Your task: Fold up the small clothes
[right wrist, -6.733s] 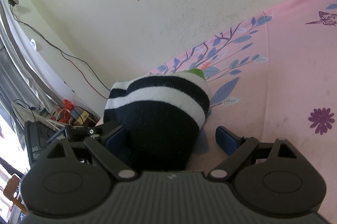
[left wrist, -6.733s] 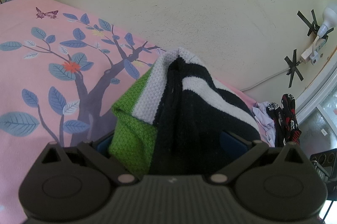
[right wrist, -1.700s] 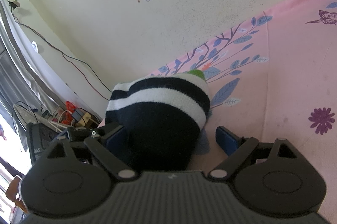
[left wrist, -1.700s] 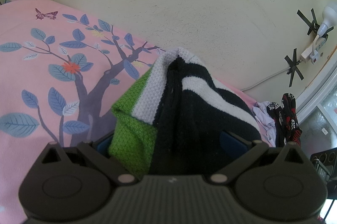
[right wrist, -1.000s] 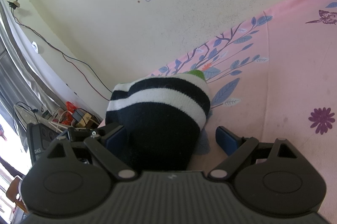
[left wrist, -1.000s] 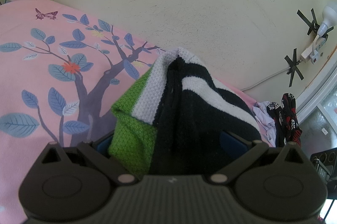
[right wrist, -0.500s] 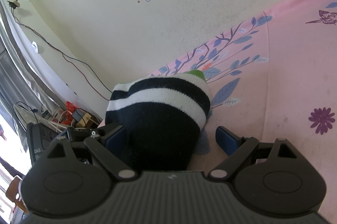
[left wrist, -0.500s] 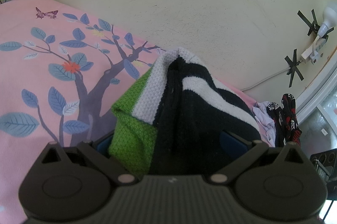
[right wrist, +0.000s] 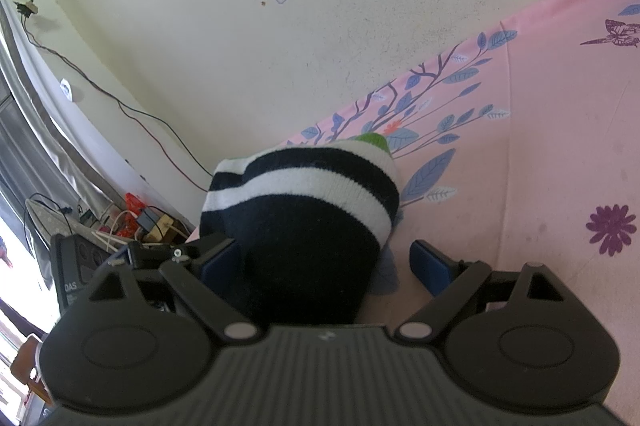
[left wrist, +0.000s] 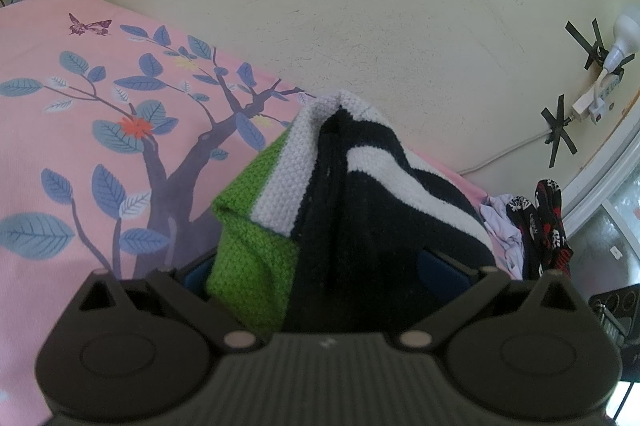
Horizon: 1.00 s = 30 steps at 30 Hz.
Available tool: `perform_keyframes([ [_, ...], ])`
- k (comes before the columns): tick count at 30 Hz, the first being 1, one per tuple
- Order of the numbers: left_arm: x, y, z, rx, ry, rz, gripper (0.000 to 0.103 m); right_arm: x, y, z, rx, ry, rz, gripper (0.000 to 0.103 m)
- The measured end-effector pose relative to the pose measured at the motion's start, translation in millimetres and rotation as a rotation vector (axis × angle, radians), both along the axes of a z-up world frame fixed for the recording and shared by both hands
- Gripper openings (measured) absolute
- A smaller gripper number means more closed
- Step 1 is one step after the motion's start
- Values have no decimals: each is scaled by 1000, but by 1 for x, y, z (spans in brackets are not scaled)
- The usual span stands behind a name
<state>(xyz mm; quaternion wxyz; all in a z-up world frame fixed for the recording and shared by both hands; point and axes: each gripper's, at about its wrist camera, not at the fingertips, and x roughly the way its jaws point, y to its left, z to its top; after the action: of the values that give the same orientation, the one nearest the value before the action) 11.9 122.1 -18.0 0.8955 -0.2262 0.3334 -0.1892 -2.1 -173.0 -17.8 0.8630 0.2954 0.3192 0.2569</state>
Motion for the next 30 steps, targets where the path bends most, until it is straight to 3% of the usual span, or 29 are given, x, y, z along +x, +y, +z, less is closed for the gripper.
perform_keyframes([
  [30,2,-1,1,17,4,-13,103,2,4,0,-34,1,-2,85],
])
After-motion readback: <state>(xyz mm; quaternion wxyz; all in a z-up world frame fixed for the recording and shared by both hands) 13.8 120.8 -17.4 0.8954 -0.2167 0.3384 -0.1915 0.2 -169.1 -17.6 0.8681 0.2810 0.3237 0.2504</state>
